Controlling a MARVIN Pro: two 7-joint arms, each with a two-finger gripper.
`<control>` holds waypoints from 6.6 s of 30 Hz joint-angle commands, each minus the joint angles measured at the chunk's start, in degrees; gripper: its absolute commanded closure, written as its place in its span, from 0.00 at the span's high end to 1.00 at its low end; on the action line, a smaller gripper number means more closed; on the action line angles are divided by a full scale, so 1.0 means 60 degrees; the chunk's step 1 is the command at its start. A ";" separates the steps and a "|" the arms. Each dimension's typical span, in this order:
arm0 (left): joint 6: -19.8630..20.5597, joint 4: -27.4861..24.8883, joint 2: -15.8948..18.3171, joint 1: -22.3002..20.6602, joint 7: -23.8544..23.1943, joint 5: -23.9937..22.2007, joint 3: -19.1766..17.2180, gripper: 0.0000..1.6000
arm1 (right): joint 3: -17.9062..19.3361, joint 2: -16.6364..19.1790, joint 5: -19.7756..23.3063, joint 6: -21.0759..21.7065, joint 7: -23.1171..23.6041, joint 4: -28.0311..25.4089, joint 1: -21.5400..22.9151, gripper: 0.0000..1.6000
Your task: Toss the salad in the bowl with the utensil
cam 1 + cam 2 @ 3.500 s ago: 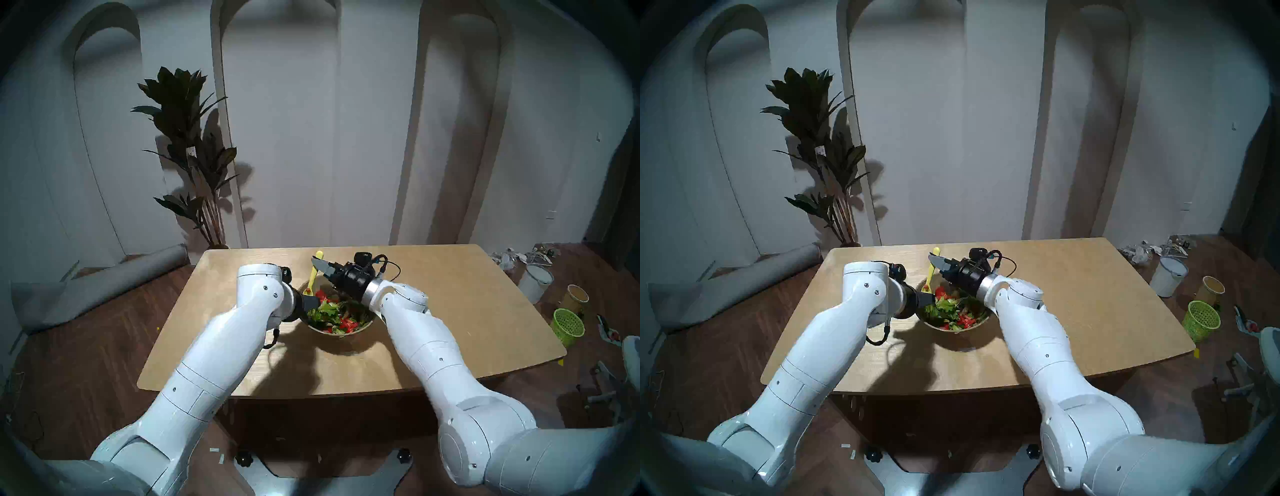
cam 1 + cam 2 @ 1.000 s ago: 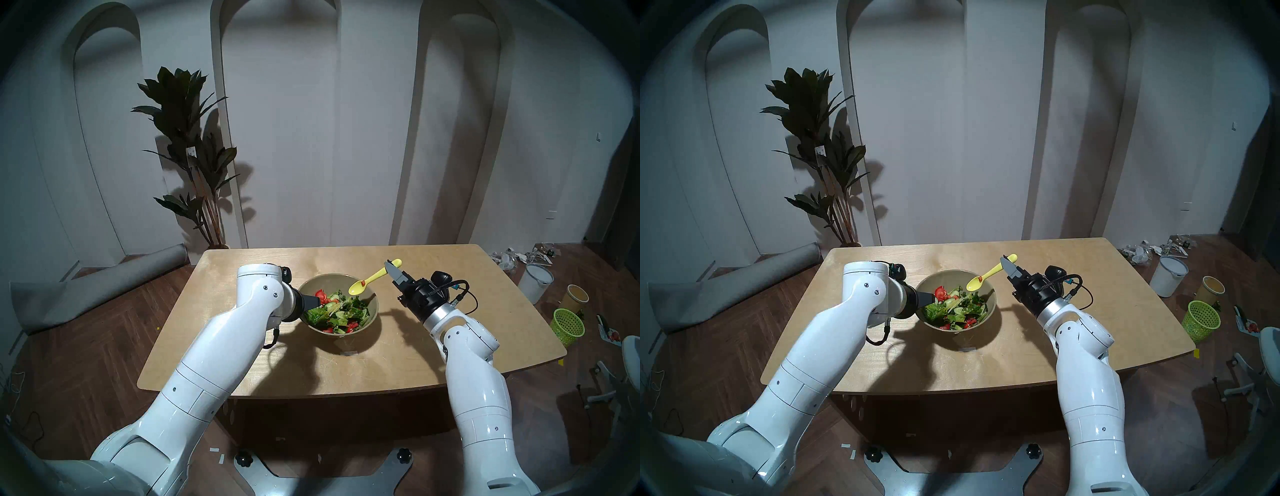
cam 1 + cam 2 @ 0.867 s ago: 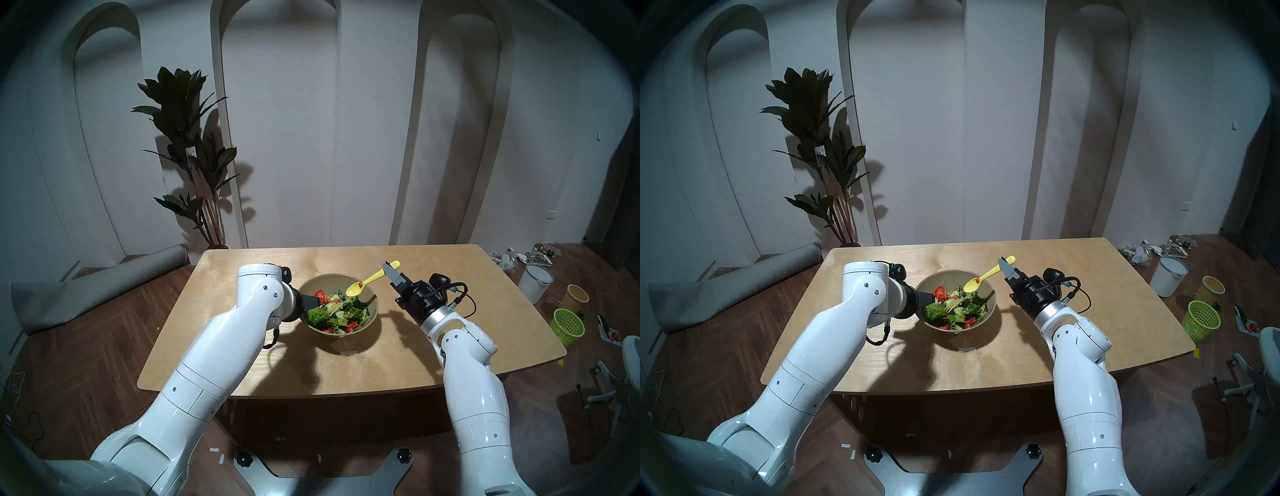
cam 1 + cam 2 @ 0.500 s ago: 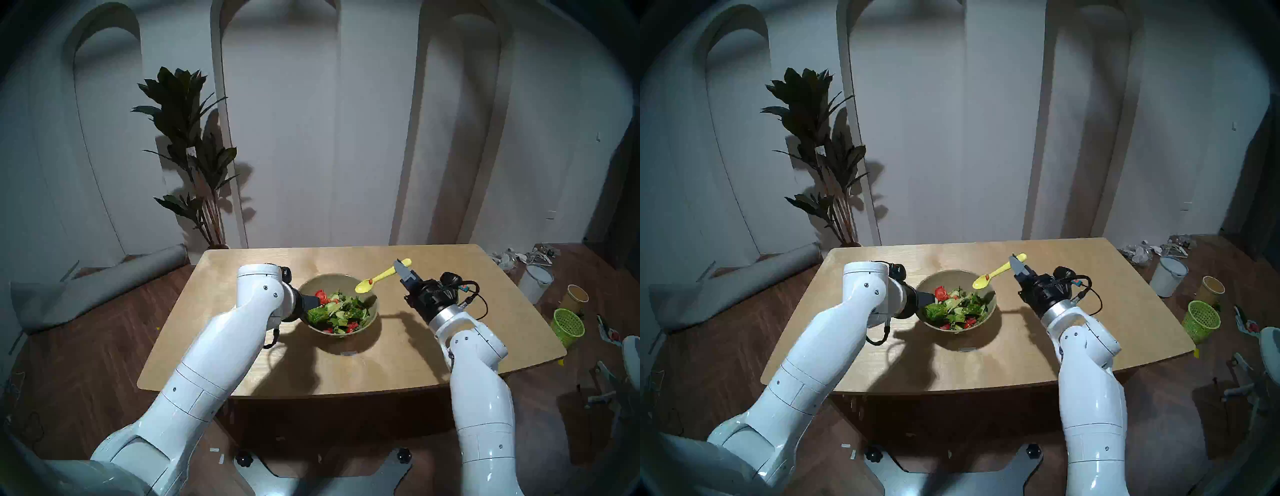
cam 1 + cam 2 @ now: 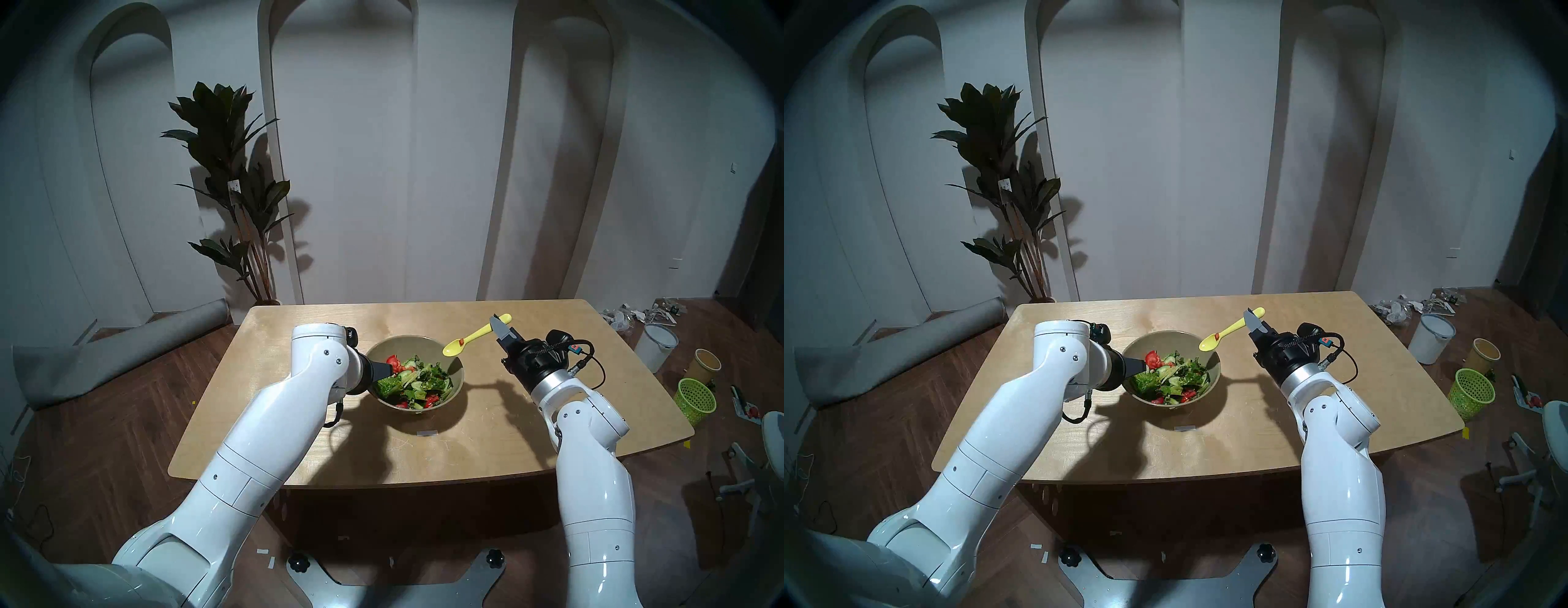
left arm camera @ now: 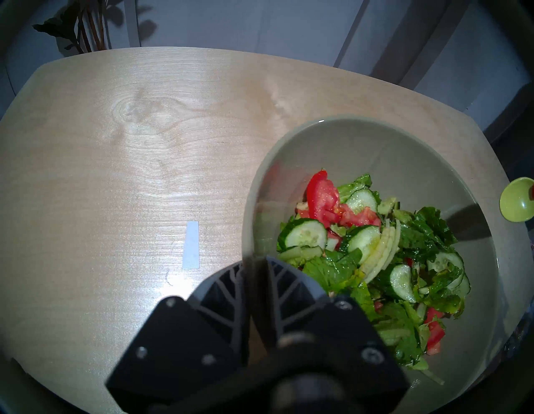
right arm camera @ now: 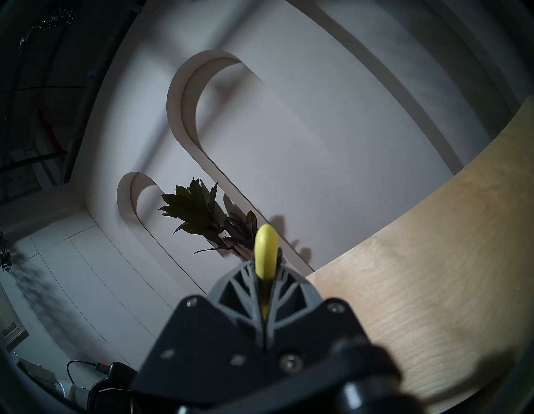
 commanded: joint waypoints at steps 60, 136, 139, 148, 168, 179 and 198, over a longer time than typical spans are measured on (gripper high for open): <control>-0.1356 -0.1917 0.0989 0.1084 -0.1232 -0.0088 -0.1304 1.00 | -0.0785 0.0253 -0.0831 -0.1510 0.0434 0.2635 0.1232 0.00; -0.2845 -0.1788 0.0882 0.0909 -0.0651 0.2071 -0.0450 1.00 | 0.0234 0.0353 -0.0739 -0.1893 0.0638 0.1129 0.0753 1.00; -0.3473 -0.1626 0.1046 0.0878 -0.0635 0.2976 -0.0292 1.00 | 0.0273 0.0670 -0.1088 -0.2235 0.0809 0.0865 0.0659 1.00; -0.4832 -0.0596 0.1290 0.0956 -0.0743 0.4461 0.0177 1.00 | -0.0404 0.0948 -0.2646 -0.3586 0.1018 0.0452 -0.0005 1.00; -0.8089 0.0843 0.1660 0.0792 -0.1610 0.8041 0.1179 1.00 | -0.0272 0.0688 -0.3897 -0.4684 -0.0129 0.0843 -0.0057 1.00; -0.9810 0.1398 0.1922 0.0651 -0.2929 0.8019 0.0845 1.00 | -0.0433 0.0518 -0.4866 -0.4837 -0.1296 0.0957 0.0385 1.00; -1.1454 0.2190 0.2146 0.0448 -0.4694 0.7373 0.0534 1.00 | -0.0506 0.0409 -0.5298 -0.4679 -0.2115 0.0995 0.0687 1.00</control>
